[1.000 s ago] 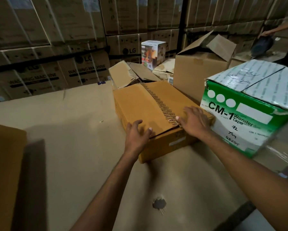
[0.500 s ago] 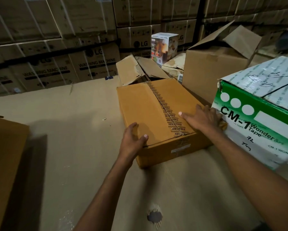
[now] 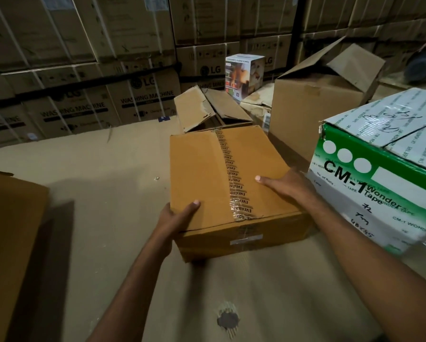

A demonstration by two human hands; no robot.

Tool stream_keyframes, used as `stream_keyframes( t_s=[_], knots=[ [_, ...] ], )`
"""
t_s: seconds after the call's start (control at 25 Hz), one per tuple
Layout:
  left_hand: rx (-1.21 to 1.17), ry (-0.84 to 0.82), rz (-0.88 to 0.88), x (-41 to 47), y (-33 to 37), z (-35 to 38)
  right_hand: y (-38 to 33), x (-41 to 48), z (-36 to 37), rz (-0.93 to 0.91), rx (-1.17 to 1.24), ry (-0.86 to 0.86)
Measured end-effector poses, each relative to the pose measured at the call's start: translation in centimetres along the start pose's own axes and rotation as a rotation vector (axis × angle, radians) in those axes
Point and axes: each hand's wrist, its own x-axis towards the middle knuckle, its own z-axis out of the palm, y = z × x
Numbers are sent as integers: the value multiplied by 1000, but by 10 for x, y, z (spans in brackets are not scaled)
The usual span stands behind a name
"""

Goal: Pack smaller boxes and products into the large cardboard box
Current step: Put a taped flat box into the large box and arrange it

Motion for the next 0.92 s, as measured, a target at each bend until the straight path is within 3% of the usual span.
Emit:
stream_keyframes(
  t_s=[0.28,0.56,0.92],
  knots=[
    [7,120,141,-47,-15,-55,6,-85,22,-153,103,107],
    [35,174,446,-108,-12,-157,-44,-183,34,-497,228,269],
    [113,239,803,-154,62,-285,-133,-299,11,-661,382,531]
  ],
)
